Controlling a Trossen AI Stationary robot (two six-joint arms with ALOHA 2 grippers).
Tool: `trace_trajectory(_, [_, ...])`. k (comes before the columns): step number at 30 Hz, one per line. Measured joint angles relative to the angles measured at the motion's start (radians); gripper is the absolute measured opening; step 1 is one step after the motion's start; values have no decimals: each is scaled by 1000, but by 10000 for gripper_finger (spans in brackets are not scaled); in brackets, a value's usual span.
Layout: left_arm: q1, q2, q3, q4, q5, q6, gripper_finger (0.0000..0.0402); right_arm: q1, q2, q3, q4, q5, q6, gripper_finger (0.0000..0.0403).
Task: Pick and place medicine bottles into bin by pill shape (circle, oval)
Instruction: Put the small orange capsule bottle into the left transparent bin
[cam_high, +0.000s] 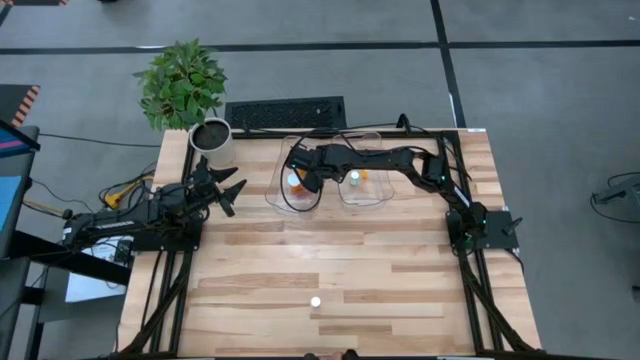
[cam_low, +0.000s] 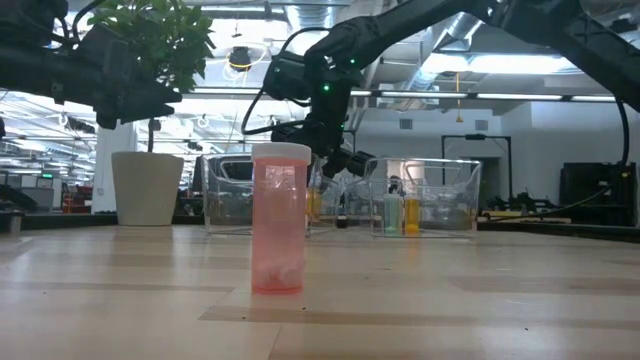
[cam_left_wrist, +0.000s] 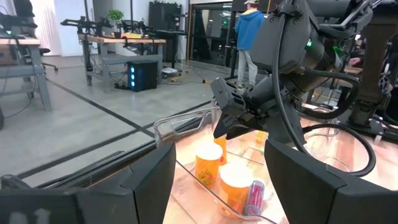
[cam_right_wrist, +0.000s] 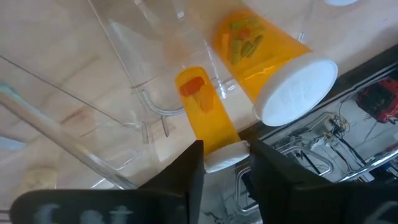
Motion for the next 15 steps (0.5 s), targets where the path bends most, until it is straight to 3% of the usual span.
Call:
trace_trajectory(6, [0,0,0,0,0,0,240,0,0,0,0,0,0,162])
trace_trajectory(15, [0,0,0,0,0,0,240,0,0,0,13,24,5,161])
